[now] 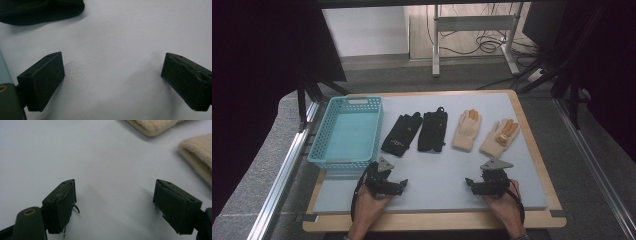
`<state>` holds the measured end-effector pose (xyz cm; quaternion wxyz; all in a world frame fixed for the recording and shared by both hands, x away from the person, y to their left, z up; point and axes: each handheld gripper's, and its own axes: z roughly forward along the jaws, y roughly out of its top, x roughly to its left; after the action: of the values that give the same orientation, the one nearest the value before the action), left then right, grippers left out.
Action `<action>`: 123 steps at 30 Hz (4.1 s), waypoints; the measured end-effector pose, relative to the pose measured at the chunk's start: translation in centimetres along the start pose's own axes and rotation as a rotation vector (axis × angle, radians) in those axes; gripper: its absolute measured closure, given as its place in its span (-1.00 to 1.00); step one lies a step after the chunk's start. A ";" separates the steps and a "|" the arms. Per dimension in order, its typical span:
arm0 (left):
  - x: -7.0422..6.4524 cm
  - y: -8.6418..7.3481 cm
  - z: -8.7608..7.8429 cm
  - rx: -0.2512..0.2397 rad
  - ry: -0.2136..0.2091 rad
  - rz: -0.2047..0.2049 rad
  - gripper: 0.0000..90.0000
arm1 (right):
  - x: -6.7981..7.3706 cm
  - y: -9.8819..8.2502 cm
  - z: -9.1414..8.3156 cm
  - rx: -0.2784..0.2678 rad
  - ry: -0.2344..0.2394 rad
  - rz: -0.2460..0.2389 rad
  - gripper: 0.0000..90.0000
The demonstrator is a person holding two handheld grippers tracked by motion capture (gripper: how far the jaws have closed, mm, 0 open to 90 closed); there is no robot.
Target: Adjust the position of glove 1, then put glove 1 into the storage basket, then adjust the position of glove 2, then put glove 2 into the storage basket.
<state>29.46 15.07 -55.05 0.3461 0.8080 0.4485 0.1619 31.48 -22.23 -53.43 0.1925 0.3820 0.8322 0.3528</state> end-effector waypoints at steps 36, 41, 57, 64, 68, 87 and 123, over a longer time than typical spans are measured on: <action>0.0 0.0 0.0 0.003 -0.001 0.003 -0.88 | -0.9 0.7 0.0 0.018 0.048 0.045 -0.51; 0.0 0.0 0.0 0.003 -0.001 0.003 -0.88 | -0.8 1.3 0.2 0.018 0.054 0.045 -0.51; 0.0 0.0 -0.1 0.005 -0.001 0.003 -0.88 | -1.5 5.5 1.9 -0.024 0.106 0.017 -0.16; 0.0 0.0 0.0 0.003 -0.001 0.003 -0.88 | -1.5 7.6 3.4 -0.014 0.117 0.025 -0.19; 0.0 0.0 -0.1 0.004 -0.002 0.003 -0.88 | -1.5 8.8 4.5 -0.012 0.106 0.004 -0.18; 0.1 0.0 0.0 0.003 -0.002 0.003 -0.88 | -1.4 14.6 10.5 -0.030 0.093 -0.019 -0.04; 0.1 0.0 0.0 0.004 -0.002 0.005 -0.88 | -1.0 16.9 10.6 -0.009 0.195 -0.007 0.80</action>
<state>29.47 15.16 -55.03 0.3443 0.8100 0.4465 0.1611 46.80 -10.57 -48.21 0.1133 0.3420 0.8467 0.3915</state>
